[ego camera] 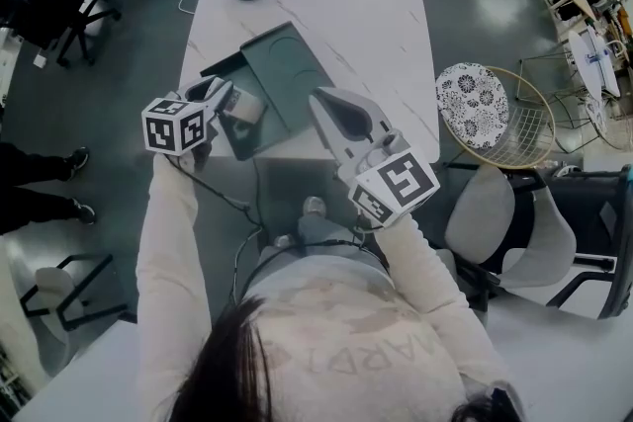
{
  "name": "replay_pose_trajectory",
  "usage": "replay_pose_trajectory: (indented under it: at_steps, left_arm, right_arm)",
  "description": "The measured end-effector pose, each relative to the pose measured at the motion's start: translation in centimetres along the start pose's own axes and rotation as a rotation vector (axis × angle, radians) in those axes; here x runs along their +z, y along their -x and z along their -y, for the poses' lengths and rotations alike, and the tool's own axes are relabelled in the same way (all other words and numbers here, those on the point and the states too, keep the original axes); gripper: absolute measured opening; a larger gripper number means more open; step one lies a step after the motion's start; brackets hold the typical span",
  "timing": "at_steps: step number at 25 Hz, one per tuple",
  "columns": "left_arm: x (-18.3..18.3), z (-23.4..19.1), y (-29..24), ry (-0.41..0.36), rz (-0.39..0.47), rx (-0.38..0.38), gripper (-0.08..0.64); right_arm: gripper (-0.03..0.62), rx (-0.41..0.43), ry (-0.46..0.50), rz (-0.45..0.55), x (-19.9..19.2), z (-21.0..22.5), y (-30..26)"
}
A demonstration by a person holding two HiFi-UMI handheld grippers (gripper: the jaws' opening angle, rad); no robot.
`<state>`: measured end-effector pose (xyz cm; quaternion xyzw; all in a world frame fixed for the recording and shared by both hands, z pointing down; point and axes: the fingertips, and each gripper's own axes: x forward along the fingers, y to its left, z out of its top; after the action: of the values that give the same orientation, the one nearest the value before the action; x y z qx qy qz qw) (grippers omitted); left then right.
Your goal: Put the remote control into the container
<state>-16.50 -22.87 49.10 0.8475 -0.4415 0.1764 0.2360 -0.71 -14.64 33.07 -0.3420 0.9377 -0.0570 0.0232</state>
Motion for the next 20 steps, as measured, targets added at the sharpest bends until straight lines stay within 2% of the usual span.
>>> replay_pose_trajectory:
  at_steps: [4, 7, 12, 14, 16, 20]
  left_arm:
    - [-0.4, -0.3, 0.3, 0.009, -0.053, -0.005, 0.107]
    - [-0.8, -1.1, 0.4, 0.063, -0.067, 0.019, 0.107]
    - [-0.7, -2.2, 0.7, 0.212, 0.028, 0.066, 0.104]
    - [-0.7, -2.4, 0.6, 0.250, 0.050, 0.068, 0.101]
    - [-0.7, -2.3, 0.3, 0.260, 0.041, 0.045, 0.100]
    - [-0.6, -1.9, -0.4, 0.223, -0.007, -0.003, 0.100]
  right_arm:
    - [0.017, 0.000, 0.001, 0.002, 0.1, -0.2, -0.1]
    - [0.017, 0.000, -0.001, 0.004, 0.0, -0.3, -0.2]
    - [0.017, 0.005, -0.001, 0.002, 0.0, -0.8, -0.4]
    - [0.017, 0.006, 0.001, 0.001, 0.0, -1.0, -0.3]
    - [0.017, 0.005, 0.002, -0.002, 0.0, -1.0, -0.3]
    - [0.017, 0.002, 0.005, -0.004, 0.0, -1.2, -0.2]
